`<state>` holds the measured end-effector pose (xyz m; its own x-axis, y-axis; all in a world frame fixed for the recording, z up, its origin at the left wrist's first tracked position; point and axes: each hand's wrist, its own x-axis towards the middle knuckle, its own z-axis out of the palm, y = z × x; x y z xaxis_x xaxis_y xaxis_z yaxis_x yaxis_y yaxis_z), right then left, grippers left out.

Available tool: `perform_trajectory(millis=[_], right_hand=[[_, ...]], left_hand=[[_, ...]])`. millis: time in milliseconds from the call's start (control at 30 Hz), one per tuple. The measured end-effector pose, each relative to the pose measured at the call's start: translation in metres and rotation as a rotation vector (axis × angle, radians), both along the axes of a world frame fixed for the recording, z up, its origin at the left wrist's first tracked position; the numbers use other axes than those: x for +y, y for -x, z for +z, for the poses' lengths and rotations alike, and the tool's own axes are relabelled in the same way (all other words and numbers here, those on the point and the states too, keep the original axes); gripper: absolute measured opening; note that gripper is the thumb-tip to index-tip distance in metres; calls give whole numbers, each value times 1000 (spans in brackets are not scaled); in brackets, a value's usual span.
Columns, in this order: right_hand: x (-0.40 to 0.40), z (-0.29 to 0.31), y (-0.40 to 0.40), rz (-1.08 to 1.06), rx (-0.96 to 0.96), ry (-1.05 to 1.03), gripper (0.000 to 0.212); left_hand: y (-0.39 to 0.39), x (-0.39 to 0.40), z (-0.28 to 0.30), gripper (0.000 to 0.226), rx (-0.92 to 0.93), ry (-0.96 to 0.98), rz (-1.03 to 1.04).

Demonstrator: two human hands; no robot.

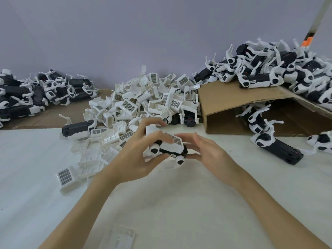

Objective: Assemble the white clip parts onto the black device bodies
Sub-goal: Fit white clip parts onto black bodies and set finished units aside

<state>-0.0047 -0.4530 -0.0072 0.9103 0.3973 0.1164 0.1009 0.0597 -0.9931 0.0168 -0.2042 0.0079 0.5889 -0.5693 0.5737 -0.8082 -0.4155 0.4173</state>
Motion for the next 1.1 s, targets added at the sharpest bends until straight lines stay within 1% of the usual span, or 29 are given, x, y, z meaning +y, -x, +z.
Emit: perform_trajectory(millis=[67,133,167,200,233,267,300,333,367,400,433,500,533,600,667,767,900,1000,1100], right_hand=[[-2,2,-3,-24,-52,164,42],[-6,1,-6,-46,-105,315,36],[-9,1,-5,-39,-119,342,36],[-10,2,-4,-27,-119,339,36],[-11,3,-3,-28,-119,323,33],[-10,3,-1,-60,-133,302,27],[-8,3,0,-126,-166,292,20],[-5,1,1,-216,-218,305,17],[-2,-1,1,-312,-297,345,22],[2,-3,2,-392,-393,400,28],[6,-5,2,-440,-499,455,34],[13,-9,3,-453,-695,539,44],[15,-11,2,-450,-753,565,47],[16,-13,1,-449,-811,592,49],[14,-14,1,-419,-810,607,49],[11,-18,-1,-361,-738,659,47],[13,-23,-3,-362,-693,700,41],[13,-23,-3,-317,-638,690,34],[12,-20,-3,-283,-649,703,27]], left_hand=[[3,-5,-1,23,-126,-104,-17],[5,-12,-5,22,-304,-231,-25],[6,-15,-7,22,-370,-271,-22],[6,-16,-8,23,-398,-275,-8],[6,-16,-9,26,-377,-252,12],[5,-16,-9,34,-301,-213,32],[5,-14,-8,45,-183,-156,43],[5,-13,-6,58,-51,-67,40],[5,-11,-4,67,70,43,34],[5,-9,-3,69,166,133,46],[5,-8,-2,68,229,176,82],[3,-6,0,61,297,115,156],[3,-6,0,59,341,68,159],[2,-5,-1,56,415,45,93],[2,-5,-1,48,367,34,58],[1,-7,-6,34,236,18,90],[-2,-7,-15,31,236,32,82],[-3,-11,-21,31,255,36,82],[-3,-14,-25,26,229,74,97]])
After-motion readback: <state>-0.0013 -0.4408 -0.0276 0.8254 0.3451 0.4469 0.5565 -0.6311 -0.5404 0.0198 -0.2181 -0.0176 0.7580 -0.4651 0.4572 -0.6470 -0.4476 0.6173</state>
